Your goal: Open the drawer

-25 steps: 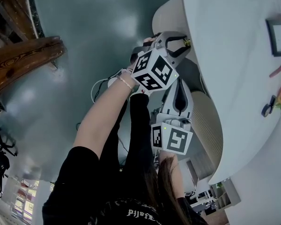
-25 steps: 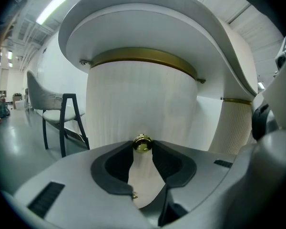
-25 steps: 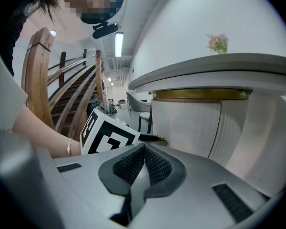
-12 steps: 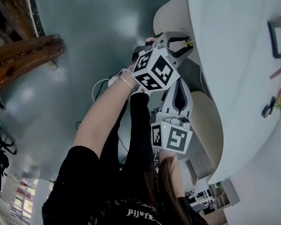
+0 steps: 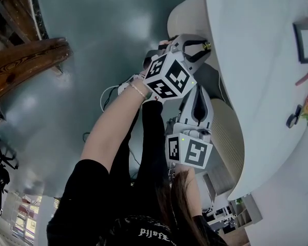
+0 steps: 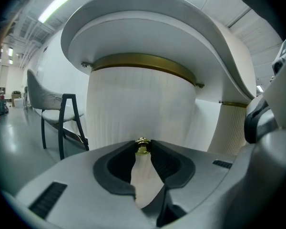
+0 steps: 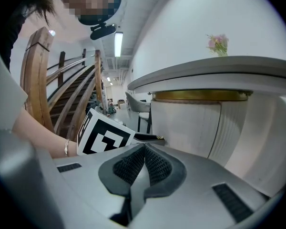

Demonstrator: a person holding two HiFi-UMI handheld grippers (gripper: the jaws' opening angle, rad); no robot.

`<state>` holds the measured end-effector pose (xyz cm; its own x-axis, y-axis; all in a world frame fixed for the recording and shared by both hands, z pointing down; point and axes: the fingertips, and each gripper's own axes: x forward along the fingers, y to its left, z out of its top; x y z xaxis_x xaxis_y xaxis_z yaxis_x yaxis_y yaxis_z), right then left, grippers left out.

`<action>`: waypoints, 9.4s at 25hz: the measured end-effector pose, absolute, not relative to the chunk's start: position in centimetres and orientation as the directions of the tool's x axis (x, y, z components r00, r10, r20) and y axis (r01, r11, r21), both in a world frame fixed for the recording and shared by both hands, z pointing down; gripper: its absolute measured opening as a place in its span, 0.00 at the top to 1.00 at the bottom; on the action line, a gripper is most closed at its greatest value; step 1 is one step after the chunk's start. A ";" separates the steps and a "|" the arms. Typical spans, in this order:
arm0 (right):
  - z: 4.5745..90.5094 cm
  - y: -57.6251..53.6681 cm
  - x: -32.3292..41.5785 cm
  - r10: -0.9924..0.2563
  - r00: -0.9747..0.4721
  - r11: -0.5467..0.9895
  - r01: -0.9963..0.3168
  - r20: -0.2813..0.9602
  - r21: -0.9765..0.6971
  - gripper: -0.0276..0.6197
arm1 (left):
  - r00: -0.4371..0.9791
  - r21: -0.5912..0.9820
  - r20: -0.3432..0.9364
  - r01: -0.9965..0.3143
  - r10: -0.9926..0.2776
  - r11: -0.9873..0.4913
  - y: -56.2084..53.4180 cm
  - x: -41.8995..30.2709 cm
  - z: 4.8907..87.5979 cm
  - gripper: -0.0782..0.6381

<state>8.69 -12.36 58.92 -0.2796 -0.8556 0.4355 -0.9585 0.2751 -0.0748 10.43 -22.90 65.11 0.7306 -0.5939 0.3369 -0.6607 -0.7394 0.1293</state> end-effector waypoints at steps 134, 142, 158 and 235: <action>50.2 2.8 1.2 -0.683 -0.470 0.459 -0.872 0.559 -0.172 0.92 | 0.494 0.154 0.708 -0.806 -0.505 -0.572 -4.3 -6.6 64.5 0.73; 49.8 2.6 1.4 -0.682 -0.473 0.463 -0.870 0.558 -0.172 0.92 | 0.485 0.157 0.707 -0.818 -0.516 -0.553 -4.5 -6.7 64.4 0.73; 47.9 1.6 2.7 -0.677 -0.473 0.472 -0.867 0.563 -0.162 0.92 | 0.511 0.272 0.666 -0.845 -0.544 -0.460 -2.3 -6.4 60.8 0.60; 28.2 -2.3 10.0 -0.909 -0.341 0.354 -0.935 0.238 0.010 0.92 | 0.608 0.116 0.238 -0.792 -0.758 -0.599 -0.4 0.5 29.5 0.85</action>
